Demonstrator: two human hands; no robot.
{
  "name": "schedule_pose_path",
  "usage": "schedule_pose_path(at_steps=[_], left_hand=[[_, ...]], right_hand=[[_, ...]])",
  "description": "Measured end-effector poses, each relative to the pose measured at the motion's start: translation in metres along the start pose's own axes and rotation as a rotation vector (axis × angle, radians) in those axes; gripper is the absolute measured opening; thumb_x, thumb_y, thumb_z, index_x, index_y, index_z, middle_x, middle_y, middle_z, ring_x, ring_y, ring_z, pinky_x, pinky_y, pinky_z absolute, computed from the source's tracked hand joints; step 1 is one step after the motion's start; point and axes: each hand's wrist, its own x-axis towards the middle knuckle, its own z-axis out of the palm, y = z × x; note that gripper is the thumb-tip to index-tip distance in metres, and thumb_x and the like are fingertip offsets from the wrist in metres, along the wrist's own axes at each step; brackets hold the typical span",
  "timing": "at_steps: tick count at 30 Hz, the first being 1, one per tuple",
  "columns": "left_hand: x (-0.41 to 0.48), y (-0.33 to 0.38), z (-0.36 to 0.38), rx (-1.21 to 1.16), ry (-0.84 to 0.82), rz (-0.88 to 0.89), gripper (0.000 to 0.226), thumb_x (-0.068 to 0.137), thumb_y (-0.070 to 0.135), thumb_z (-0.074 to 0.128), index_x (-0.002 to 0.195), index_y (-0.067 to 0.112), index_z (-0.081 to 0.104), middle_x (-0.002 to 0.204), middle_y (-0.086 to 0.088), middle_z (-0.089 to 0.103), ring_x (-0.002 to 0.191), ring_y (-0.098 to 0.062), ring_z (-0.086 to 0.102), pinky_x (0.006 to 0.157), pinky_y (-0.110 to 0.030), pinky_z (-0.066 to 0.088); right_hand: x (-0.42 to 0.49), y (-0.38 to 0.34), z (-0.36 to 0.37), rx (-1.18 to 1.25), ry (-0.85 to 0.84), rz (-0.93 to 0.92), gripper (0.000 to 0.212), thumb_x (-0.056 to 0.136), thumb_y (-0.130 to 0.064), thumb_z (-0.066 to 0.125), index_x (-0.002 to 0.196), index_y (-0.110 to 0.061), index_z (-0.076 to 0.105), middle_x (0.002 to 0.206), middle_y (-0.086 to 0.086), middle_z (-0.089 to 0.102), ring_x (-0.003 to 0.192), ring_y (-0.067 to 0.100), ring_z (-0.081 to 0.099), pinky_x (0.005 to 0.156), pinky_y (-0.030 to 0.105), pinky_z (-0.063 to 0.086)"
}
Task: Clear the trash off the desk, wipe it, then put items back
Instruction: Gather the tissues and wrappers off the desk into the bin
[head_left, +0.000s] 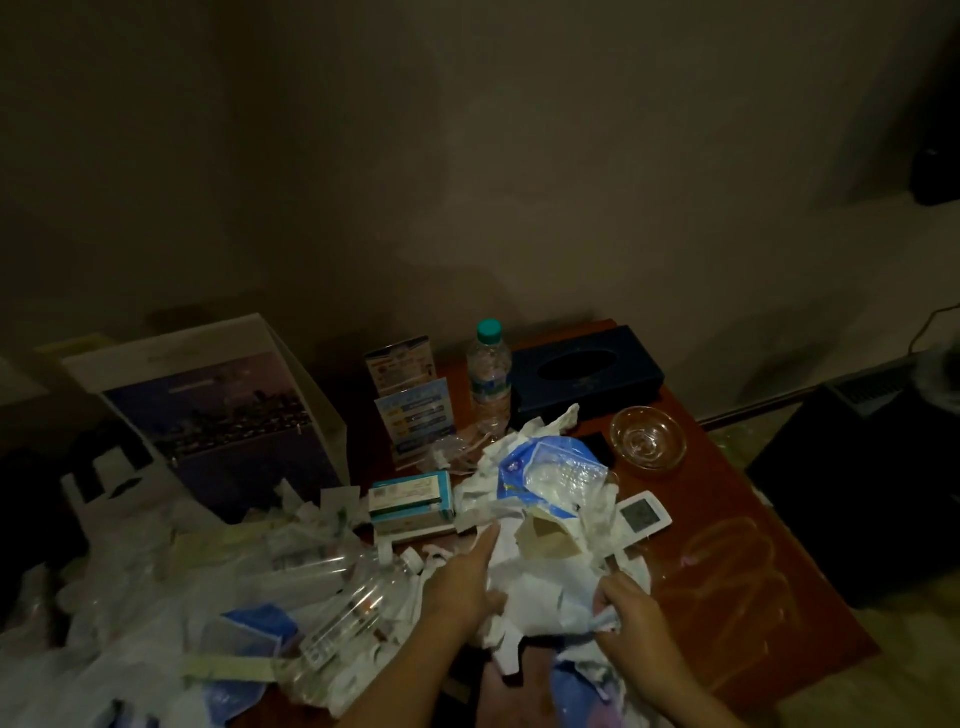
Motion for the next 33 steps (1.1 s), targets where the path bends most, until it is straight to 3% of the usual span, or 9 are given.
schedule_pose_path(at_steps=[2, 5, 10, 13, 20, 25, 28, 30, 33], left_hand=[[0.000, 0.006, 0.005, 0.013, 0.104, 0.026, 0.046, 0.086, 0.028, 0.057, 0.129, 0.034, 0.041, 0.119, -0.003, 0.057, 0.103, -0.021, 0.059, 0.080, -0.035, 0.052], [-0.004, 0.010, 0.018, -0.030, 0.198, 0.034, 0.020, 0.086, 0.024, 0.058, 0.104, 0.025, 0.051, 0.111, 0.001, 0.057, 0.096, -0.019, 0.059, 0.077, -0.034, 0.052], [-0.013, 0.007, 0.021, -0.124, 0.303, 0.049, 0.026, 0.087, 0.035, 0.061, 0.111, 0.027, 0.056, 0.115, 0.007, 0.055, 0.101, -0.013, 0.057, 0.081, -0.027, 0.048], [-0.021, 0.006, 0.010, -0.137, 0.349, 0.068, 0.030, 0.087, 0.036, 0.061, 0.114, 0.025, 0.058, 0.114, 0.007, 0.056, 0.104, -0.012, 0.055, 0.080, -0.021, 0.042], [-0.046, 0.015, -0.026, -0.256, 0.496, 0.151, 0.021, 0.081, 0.021, 0.068, 0.101, 0.018, 0.064, 0.102, 0.002, 0.060, 0.095, -0.015, 0.058, 0.075, -0.020, 0.041], [-0.065, 0.018, -0.053, -0.312, 0.577, 0.216, 0.010, 0.081, 0.016, 0.069, 0.091, 0.015, 0.066, 0.090, 0.001, 0.059, 0.083, -0.013, 0.055, 0.065, -0.010, 0.033], [-0.079, 0.022, -0.060, -0.331, 0.603, 0.253, 0.003, 0.083, 0.014, 0.066, 0.086, 0.015, 0.065, 0.083, 0.004, 0.053, 0.080, -0.016, 0.055, 0.064, -0.011, 0.034], [-0.086, 0.025, -0.065, -0.337, 0.627, 0.295, 0.005, 0.084, 0.019, 0.067, 0.089, 0.017, 0.065, 0.087, 0.003, 0.055, 0.082, -0.015, 0.055, 0.068, -0.020, 0.040], [-0.092, 0.037, -0.086, -0.316, 0.668, 0.371, 0.013, 0.085, 0.021, 0.067, 0.096, 0.015, 0.067, 0.090, 0.002, 0.056, 0.082, -0.011, 0.051, 0.069, -0.020, 0.036]], right_hand=[[0.000, 0.009, -0.002, -0.018, -0.010, 0.013, 0.050, 0.062, 0.009, 0.070, 0.061, -0.033, 0.043, 0.082, -0.011, 0.054, 0.077, 0.002, 0.050, 0.063, 0.010, 0.039], [-0.002, 0.019, -0.004, -0.022, -0.030, 0.026, 0.057, 0.061, 0.010, 0.070, 0.069, -0.041, 0.048, 0.087, -0.008, 0.055, 0.080, 0.002, 0.052, 0.063, 0.012, 0.041], [0.003, 0.014, -0.009, -0.016, -0.035, 0.001, 0.052, 0.062, 0.013, 0.068, 0.061, -0.033, 0.042, 0.078, -0.008, 0.054, 0.073, 0.003, 0.051, 0.061, 0.010, 0.039], [0.010, 0.008, -0.014, -0.001, -0.015, -0.061, 0.058, 0.059, 0.014, 0.065, 0.067, -0.040, 0.048, 0.071, -0.006, 0.051, 0.076, 0.000, 0.050, 0.059, 0.010, 0.037], [0.018, -0.037, -0.045, -0.065, -0.031, -0.147, 0.042, 0.073, 0.005, 0.068, 0.063, -0.027, 0.043, 0.077, -0.007, 0.051, 0.071, 0.004, 0.047, 0.060, 0.013, 0.039], [0.017, -0.073, -0.071, -0.079, 0.032, -0.232, 0.042, 0.073, 0.008, 0.064, 0.061, -0.025, 0.042, 0.074, -0.004, 0.050, 0.070, 0.011, 0.047, 0.058, 0.017, 0.036], [0.007, -0.088, -0.082, -0.053, 0.085, -0.194, 0.038, 0.070, 0.009, 0.066, 0.061, -0.022, 0.046, 0.075, 0.001, 0.054, 0.070, 0.020, 0.052, 0.059, 0.029, 0.045], [-0.002, -0.097, -0.091, -0.062, 0.107, -0.178, 0.035, 0.072, 0.008, 0.068, 0.062, -0.019, 0.048, 0.075, 0.000, 0.053, 0.068, 0.016, 0.051, 0.055, 0.017, 0.041], [-0.011, -0.114, -0.112, -0.047, 0.170, -0.187, 0.030, 0.073, 0.007, 0.069, 0.064, -0.014, 0.049, 0.073, -0.001, 0.052, 0.064, 0.011, 0.047, 0.052, 0.008, 0.037]])
